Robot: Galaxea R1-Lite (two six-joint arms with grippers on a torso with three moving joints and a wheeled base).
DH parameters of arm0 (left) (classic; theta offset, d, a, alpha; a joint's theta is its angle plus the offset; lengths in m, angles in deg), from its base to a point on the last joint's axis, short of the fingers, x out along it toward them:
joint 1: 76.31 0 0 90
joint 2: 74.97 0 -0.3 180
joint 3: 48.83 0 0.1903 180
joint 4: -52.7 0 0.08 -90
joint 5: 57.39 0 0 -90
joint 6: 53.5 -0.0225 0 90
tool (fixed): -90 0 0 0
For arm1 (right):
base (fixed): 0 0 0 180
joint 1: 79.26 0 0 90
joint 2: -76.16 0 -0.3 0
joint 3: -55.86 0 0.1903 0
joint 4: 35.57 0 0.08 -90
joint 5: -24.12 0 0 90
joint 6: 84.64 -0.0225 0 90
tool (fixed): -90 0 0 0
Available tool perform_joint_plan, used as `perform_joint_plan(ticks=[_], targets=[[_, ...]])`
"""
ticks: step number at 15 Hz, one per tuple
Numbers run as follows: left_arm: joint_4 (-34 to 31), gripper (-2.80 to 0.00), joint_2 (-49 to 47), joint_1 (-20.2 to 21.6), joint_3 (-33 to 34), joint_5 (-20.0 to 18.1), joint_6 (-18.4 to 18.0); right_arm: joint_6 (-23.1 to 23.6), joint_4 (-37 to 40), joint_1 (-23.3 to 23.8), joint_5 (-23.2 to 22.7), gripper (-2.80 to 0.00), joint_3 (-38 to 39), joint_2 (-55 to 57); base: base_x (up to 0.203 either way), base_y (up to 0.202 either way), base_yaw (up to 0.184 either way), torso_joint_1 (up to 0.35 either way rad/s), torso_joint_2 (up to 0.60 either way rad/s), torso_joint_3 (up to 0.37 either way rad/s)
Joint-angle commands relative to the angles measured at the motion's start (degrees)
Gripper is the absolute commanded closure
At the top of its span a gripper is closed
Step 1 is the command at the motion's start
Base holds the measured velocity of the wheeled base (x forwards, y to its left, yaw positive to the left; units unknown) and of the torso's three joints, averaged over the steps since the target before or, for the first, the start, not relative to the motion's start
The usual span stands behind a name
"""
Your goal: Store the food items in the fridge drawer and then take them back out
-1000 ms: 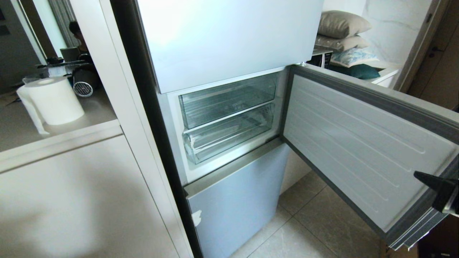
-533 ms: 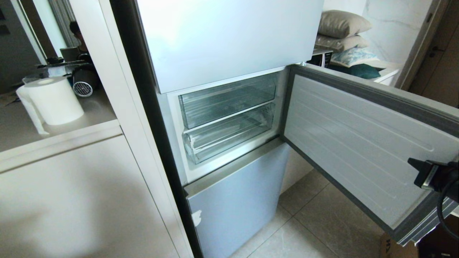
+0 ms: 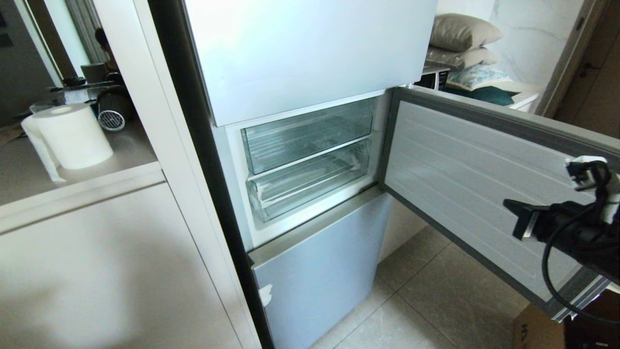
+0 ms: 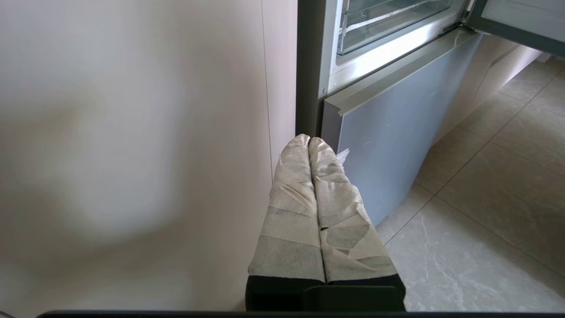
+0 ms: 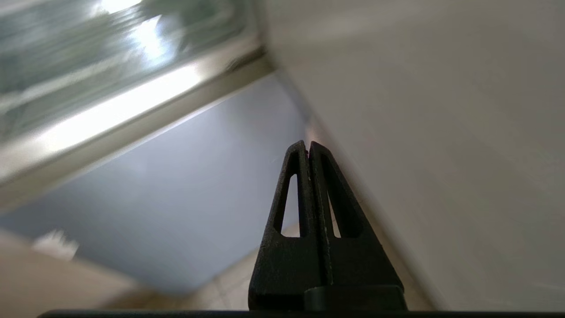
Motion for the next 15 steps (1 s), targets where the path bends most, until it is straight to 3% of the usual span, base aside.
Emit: perform_joint_plan(ticks=[1,4,7,15], targets=[[0.0,0.00,0.0,0.0,0.0,0.0,0.0,0.2,-1.2,-4.0,1.4,0.00,2.3,4.2,0.000,0.000,0.000,0.000,0.00,0.000],[0.0,0.00,0.0,0.0,0.0,0.0,0.0,0.7,-7.4,-9.2,4.8,0.00,5.1,3.5,0.000,0.000,0.000,0.000,0.00,0.000],[0.0,0.00,0.0,0.0,0.0,0.0,0.0,0.8,-7.8,-10.2,9.6,0.00,5.5,4.8,0.000,0.000,0.000,0.000,0.00,0.000],[0.0,0.00,0.0,0.0,0.0,0.0,0.0,0.8,-8.0,-12.0,9.5,0.00,7.1,4.9,0.000,-0.001,0.009,0.000,0.00,0.001]])
